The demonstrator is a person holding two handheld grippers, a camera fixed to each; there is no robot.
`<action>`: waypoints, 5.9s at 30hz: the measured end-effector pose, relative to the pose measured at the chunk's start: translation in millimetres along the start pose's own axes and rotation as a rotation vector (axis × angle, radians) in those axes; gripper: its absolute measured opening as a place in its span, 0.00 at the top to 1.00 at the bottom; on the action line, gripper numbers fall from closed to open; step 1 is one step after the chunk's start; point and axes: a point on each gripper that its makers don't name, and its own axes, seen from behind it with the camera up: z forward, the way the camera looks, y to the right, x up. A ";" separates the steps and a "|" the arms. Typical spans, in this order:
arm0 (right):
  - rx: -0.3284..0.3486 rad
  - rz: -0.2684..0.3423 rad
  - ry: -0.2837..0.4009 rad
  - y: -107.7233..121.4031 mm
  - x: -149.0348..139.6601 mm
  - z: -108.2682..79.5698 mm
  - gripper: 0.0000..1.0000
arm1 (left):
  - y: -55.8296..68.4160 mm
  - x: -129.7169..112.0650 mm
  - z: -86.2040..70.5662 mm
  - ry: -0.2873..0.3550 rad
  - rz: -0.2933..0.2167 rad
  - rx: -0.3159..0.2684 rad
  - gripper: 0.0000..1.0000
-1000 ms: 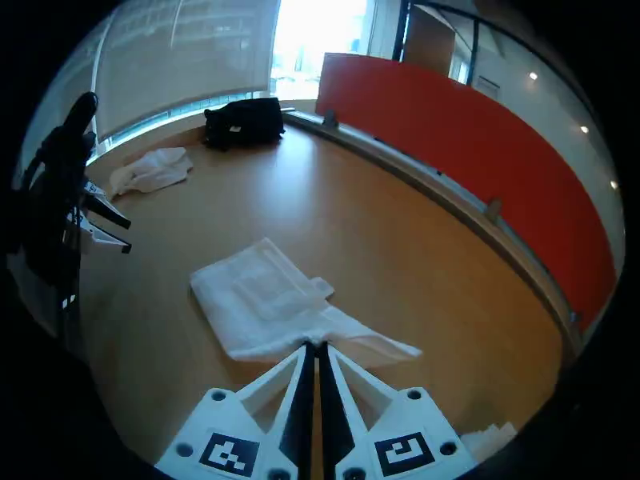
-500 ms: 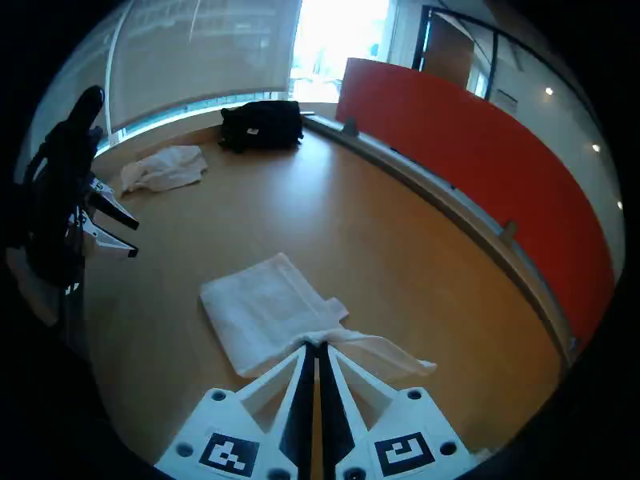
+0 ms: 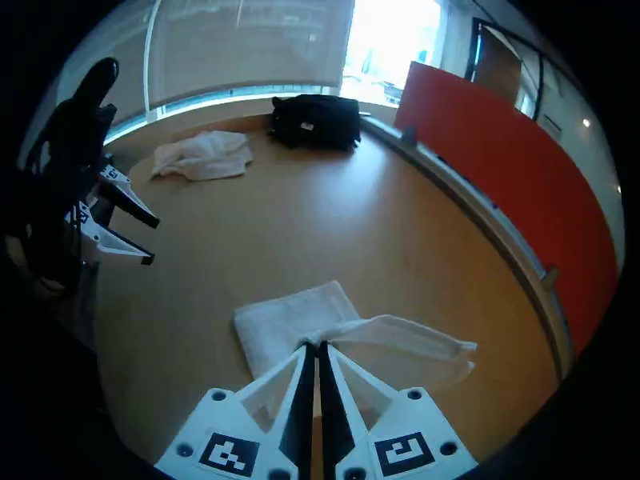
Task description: Fold towel
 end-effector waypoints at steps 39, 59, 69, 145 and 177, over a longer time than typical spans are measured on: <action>0.116 0.070 -0.060 -46.7 -26.9 44.9 0.38 | 5.1 -8.4 -5.1 -0.003 -0.039 -0.008 0.07; 0.014 0.173 -0.113 -34.3 -89.4 12.7 0.38 | 8.8 -4.1 -3.3 0.000 -0.035 -0.013 0.07; -0.011 0.199 -0.127 -37.1 -104.2 15.3 0.38 | 11.8 -6.7 -4.0 -0.002 -0.028 -0.013 0.07; -0.212 0.111 0.102 66.7 30.6 -84.4 0.97 | 25.7 38.2 -8.3 0.077 0.012 -0.057 0.07; -0.275 0.194 0.121 139.3 -2.4 -157.4 0.98 | 33.9 45.4 -4.6 0.070 0.035 -0.062 0.07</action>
